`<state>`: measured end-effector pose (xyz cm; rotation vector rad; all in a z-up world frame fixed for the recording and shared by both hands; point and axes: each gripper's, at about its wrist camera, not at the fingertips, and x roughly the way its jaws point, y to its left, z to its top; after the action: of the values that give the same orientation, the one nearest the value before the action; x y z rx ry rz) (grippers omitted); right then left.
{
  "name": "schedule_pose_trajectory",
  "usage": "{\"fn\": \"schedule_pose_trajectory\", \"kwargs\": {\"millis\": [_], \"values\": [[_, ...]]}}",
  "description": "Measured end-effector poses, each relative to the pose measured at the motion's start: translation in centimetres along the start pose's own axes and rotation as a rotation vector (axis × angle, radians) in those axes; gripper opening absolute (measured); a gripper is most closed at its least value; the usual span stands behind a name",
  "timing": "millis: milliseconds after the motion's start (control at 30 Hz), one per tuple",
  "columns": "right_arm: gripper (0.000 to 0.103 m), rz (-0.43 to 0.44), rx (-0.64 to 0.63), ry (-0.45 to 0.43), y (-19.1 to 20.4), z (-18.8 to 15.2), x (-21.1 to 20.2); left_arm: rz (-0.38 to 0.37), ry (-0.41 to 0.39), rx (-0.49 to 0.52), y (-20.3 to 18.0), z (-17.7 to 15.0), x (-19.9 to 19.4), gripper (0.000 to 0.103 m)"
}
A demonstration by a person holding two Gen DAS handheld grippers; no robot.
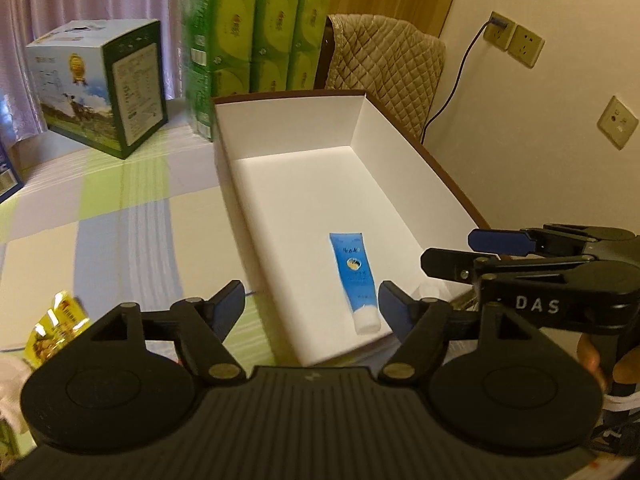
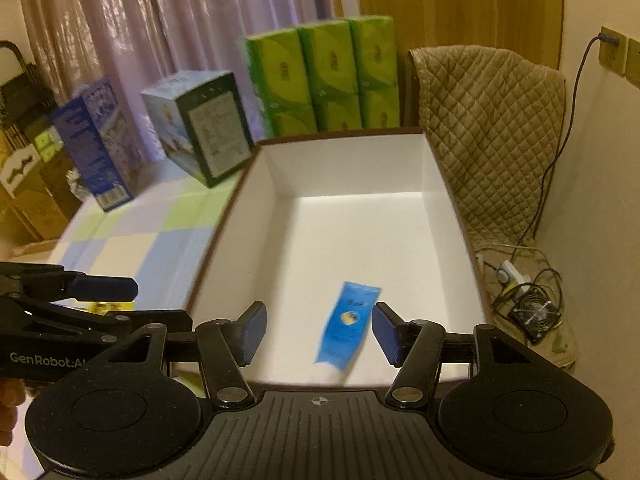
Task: Organize objects
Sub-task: 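Withdraw both open tools from the box back over the table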
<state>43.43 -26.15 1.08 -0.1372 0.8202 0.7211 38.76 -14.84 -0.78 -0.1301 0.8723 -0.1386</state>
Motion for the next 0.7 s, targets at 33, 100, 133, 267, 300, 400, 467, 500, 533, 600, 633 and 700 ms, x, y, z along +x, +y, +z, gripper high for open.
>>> {"fn": "schedule_pose_trajectory", "kwargs": {"millis": [33,100,133,267,300,400,467,500,533,600,633,700], "values": [[0.056,0.009,0.003,-0.005,0.4,-0.2,-0.5,0.004,-0.004,0.001,0.3,-0.4,-0.6,0.073],[0.056,0.03,0.008,-0.009,1.4,-0.9,-1.4,0.008,-0.011,0.004,0.9,-1.4,-1.9,0.074],[0.056,0.039,0.011,-0.01,1.9,-1.2,-1.7,0.011,-0.012,0.003,1.3,-1.8,-2.6,0.075],[0.056,0.066,0.017,0.0,4.0,-2.6,-3.0,0.024,-0.017,-0.008,2.9,-3.6,-5.1,0.076],[0.056,0.07,0.018,0.003,4.5,-3.0,-3.2,0.026,-0.016,-0.014,3.4,-4.0,-5.6,0.077],[0.056,0.091,0.024,0.016,5.9,-3.9,-3.6,0.041,-0.011,-0.028,4.7,-5.4,-7.1,0.077],[0.056,0.102,0.024,0.027,6.7,-4.5,-3.6,0.05,-0.007,-0.039,5.6,-6.4,-8.0,0.077],[0.056,0.105,0.023,0.032,7.1,-4.8,-3.7,0.052,-0.003,-0.048,6.1,-6.8,-8.4,0.077],[0.056,0.108,0.023,0.037,7.6,-5.0,-3.7,0.053,0.0,-0.055,6.4,-7.2,-8.7,0.077],[0.056,0.115,0.025,0.046,8.3,-5.6,-3.7,0.052,0.006,-0.062,7.0,-7.9,-9.2,0.078],[0.056,0.118,0.026,0.05,8.6,-5.8,-3.8,0.052,0.008,-0.066,7.2,-8.2,-9.5,0.078],[0.056,0.126,0.026,0.058,9.3,-6.2,-3.8,0.05,0.012,-0.072,7.6,-8.9,-9.9,0.078]]}}
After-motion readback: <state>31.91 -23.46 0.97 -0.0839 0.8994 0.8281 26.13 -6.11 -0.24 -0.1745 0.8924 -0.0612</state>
